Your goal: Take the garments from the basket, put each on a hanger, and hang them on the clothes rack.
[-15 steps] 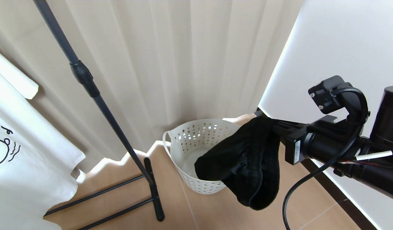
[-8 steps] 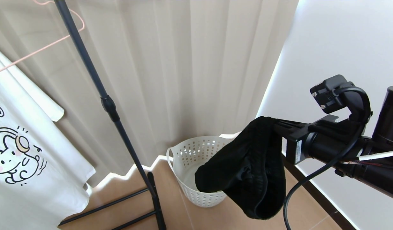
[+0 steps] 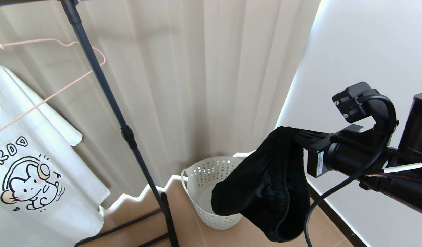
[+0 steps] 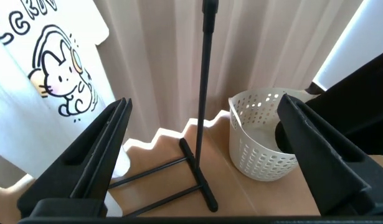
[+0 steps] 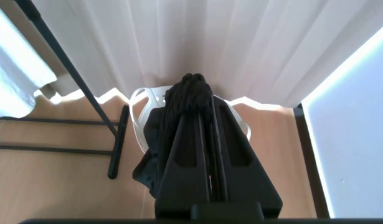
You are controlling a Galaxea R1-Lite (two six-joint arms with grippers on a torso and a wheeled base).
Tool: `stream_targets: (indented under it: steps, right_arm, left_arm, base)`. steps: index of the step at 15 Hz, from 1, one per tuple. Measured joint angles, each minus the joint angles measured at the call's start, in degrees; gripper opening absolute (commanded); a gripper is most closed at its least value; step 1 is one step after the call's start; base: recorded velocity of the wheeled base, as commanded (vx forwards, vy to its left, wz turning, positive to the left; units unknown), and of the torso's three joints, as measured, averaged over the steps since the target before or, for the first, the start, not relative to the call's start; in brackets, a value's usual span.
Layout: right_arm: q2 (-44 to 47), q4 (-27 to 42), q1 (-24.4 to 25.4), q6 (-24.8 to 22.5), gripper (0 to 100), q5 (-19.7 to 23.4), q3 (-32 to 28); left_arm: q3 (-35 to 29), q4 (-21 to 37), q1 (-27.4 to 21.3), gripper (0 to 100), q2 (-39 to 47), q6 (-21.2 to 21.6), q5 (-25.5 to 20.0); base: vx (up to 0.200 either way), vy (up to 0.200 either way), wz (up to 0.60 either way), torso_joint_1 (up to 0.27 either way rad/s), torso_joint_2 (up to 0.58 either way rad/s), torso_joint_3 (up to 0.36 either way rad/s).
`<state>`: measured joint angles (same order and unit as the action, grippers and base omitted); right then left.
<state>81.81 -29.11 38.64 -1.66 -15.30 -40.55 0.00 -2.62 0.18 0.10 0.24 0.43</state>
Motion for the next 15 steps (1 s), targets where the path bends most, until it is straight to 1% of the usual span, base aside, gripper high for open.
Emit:
stream_targets:
  steps: [3, 9, 12, 15]
  right_arm:
    - [-0.01, -0.04, 0.0, 0.0, 0, 0.02, 0.02]
    - [0.0, -0.04, -0.09, 0.0, 0, 0.02, 0.09]
    - [0.0, -0.06, -0.11, 0.02, 0, 0.0, 0.11]
    - [-0.01, -0.04, -0.2, 0.02, 0, 0.02, 0.12]
  left_arm:
    - [0.0, -0.02, -0.05, 100, 0.0, 0.0, 0.0]
    - [0.0, -0.05, 0.0, 100, 0.0, 0.02, 0.0]
    - [0.0, -0.05, -0.05, 100, 0.0, 0.02, 0.0]
    - [0.0, -0.02, -0.02, 100, 0.0, 0.0, 0.0]
  base:
    - [0.0, 0.0, 0.0, 0.206, -0.53, -0.15]
    - [0.0, 0.0, 0.0, 0.238, -0.56, -0.262]
    - [0.0, 0.0, 0.0, 0.25, -0.58, -0.144]
    - [0.0, 0.0, 0.0, 0.183, -0.42, -0.108]
